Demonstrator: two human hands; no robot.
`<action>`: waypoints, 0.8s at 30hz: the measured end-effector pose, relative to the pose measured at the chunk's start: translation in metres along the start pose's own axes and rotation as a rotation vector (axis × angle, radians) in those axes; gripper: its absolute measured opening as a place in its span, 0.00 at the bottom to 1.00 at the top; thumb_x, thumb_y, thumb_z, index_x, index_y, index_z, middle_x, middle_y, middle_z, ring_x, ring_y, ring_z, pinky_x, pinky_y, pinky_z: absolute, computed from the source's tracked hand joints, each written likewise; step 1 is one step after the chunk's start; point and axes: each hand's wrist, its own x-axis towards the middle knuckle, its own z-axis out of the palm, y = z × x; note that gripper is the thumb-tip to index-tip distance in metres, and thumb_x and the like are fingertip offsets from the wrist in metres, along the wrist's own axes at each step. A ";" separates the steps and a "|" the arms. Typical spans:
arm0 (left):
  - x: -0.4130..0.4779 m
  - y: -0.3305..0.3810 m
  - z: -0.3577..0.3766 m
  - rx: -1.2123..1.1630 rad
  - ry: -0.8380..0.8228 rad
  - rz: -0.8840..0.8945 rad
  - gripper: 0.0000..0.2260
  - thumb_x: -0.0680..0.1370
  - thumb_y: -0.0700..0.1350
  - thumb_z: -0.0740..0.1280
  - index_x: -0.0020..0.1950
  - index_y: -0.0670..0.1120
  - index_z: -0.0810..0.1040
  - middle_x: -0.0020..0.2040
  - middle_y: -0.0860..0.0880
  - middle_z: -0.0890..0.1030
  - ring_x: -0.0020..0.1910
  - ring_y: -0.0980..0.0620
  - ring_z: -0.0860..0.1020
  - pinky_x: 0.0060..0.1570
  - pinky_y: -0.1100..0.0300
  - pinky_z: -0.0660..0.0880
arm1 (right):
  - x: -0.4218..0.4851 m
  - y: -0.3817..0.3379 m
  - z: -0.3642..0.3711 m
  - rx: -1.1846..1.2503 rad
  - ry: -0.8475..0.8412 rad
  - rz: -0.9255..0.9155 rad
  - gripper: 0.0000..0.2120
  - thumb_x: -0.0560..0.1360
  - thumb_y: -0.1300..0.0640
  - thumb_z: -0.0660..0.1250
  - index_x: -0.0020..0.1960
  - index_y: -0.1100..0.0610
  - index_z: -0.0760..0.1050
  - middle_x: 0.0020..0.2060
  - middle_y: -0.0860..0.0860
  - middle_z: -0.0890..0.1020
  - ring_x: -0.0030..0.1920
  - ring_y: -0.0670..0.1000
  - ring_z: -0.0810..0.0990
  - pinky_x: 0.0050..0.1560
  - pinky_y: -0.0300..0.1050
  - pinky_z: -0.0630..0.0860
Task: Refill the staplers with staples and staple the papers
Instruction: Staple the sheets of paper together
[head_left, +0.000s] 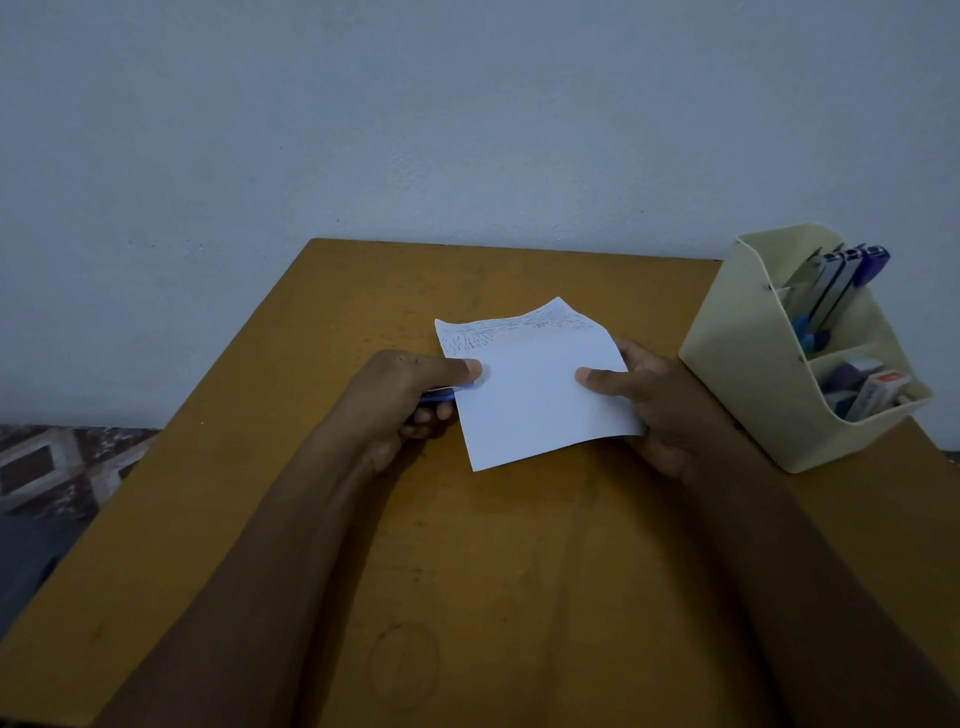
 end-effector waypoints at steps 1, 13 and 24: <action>0.000 0.000 0.000 -0.003 0.012 0.002 0.12 0.72 0.48 0.72 0.34 0.41 0.79 0.27 0.46 0.71 0.24 0.53 0.61 0.23 0.64 0.56 | 0.000 0.000 0.000 -0.001 0.003 -0.001 0.21 0.71 0.61 0.71 0.62 0.52 0.73 0.56 0.52 0.82 0.55 0.56 0.81 0.56 0.54 0.77; 0.003 0.002 -0.003 -0.138 -0.050 -0.050 0.19 0.75 0.56 0.67 0.56 0.42 0.80 0.32 0.47 0.73 0.26 0.54 0.63 0.23 0.63 0.56 | 0.001 0.000 0.000 0.035 -0.030 0.002 0.22 0.71 0.62 0.69 0.63 0.53 0.72 0.57 0.54 0.81 0.55 0.56 0.81 0.57 0.53 0.77; -0.001 0.004 0.002 -0.005 -0.030 -0.044 0.16 0.73 0.54 0.70 0.44 0.40 0.81 0.29 0.48 0.71 0.25 0.54 0.61 0.27 0.60 0.53 | 0.000 0.000 0.000 0.030 -0.028 0.010 0.22 0.71 0.62 0.70 0.64 0.53 0.72 0.56 0.53 0.81 0.56 0.57 0.80 0.53 0.51 0.78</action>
